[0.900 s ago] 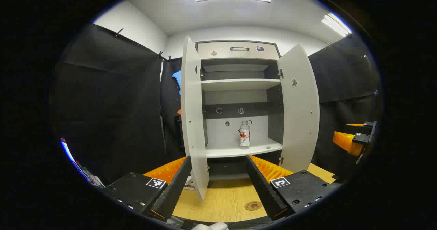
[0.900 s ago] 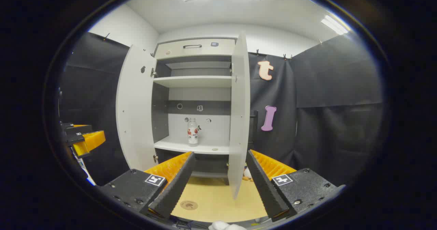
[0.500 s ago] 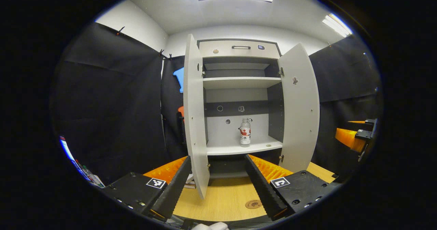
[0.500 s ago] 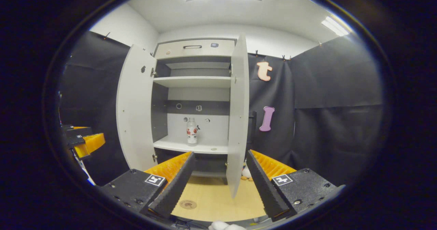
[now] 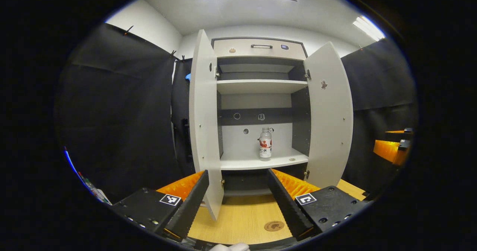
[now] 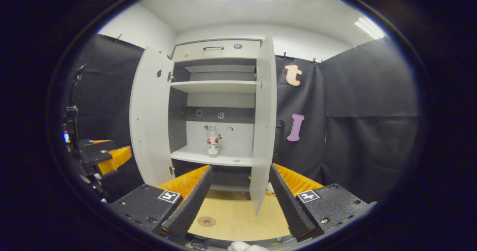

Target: Grasp the bottle in the cabinet with the left hand and place it on the coaster, then close the right door with the right hand and the left door with the left hand.

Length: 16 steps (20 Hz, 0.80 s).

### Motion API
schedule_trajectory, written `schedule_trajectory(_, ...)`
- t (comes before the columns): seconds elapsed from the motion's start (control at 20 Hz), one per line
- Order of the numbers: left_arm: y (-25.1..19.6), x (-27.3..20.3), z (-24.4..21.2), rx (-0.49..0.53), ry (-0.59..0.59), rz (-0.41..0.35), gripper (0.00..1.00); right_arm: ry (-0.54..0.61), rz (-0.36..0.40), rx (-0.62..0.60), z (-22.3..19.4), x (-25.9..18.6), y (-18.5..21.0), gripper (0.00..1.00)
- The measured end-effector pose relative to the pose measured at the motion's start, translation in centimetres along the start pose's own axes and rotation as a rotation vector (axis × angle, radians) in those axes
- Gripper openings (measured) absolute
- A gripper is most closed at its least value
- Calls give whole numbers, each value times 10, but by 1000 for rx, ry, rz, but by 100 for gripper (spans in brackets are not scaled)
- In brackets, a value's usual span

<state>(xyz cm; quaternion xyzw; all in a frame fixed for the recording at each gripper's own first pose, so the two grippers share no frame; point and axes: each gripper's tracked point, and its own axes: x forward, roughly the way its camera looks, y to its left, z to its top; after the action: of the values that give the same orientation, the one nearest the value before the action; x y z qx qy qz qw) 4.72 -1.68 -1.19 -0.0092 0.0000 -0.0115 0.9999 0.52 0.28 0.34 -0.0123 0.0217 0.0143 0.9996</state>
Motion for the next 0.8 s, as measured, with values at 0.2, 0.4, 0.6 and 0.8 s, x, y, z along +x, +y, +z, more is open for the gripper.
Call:
schedule_trajectory(0.2,-29,60,1,-15,-20,-26,95,17,33,-3,1,15,-4,99)
schedule_trajectory(0.4,-61,141,2,-16,-41,-44,95,8,40,20,11,27,-17,99)
schedule_trajectory(0.6,-84,232,-4,-10,-20,-38,95,-4,54,7,24,43,-30,99)
schedule_trajectory(0.8,-111,317,-17,-19,13,-50,96,-7,63,-14,33,57,-38,99)
